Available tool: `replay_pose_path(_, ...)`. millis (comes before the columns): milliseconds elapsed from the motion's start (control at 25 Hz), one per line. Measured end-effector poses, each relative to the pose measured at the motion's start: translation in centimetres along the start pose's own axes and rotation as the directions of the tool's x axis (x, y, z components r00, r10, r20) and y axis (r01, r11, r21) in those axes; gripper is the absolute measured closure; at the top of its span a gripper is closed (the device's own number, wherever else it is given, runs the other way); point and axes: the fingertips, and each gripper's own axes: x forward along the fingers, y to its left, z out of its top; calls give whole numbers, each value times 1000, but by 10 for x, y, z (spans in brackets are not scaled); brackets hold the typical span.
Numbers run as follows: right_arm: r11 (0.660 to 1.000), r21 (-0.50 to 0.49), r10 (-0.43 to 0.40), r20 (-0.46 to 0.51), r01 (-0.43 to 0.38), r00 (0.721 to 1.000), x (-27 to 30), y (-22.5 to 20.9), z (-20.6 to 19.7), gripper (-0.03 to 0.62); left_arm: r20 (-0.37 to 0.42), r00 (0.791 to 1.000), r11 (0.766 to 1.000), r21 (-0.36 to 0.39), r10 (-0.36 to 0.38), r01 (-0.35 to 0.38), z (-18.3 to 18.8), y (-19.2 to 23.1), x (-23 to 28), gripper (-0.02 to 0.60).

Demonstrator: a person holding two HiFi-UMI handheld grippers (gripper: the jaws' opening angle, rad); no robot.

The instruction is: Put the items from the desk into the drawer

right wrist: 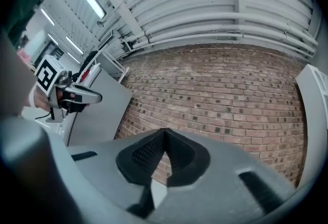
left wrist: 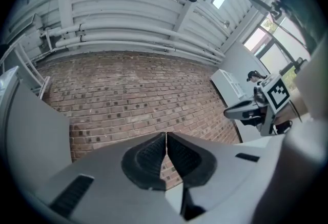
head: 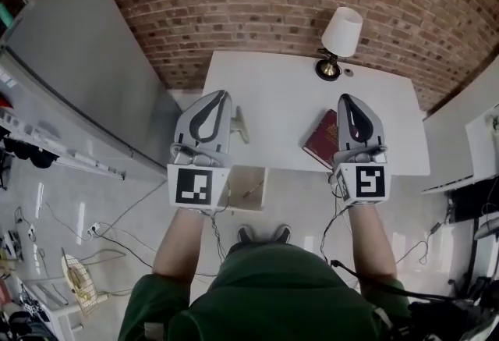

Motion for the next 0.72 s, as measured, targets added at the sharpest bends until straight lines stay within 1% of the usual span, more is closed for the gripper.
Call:
replay_pose_path(160,1000,1,3,14,-3,1000,-2,0,3,591,2,1000,1000,-1,-3,3,0,-2,1,572)
replay_pose_path(400,1000,23,7,10,-7,1000,-6,0,-1,592,-13,1000,1000,-17,-4,4,-5,-4,0,572)
replay_pose_path(720,999,35,11,13,-11,1000,-6,-3,-3,592,-20,1000,1000,-14,0,0,-7,-6,0,572)
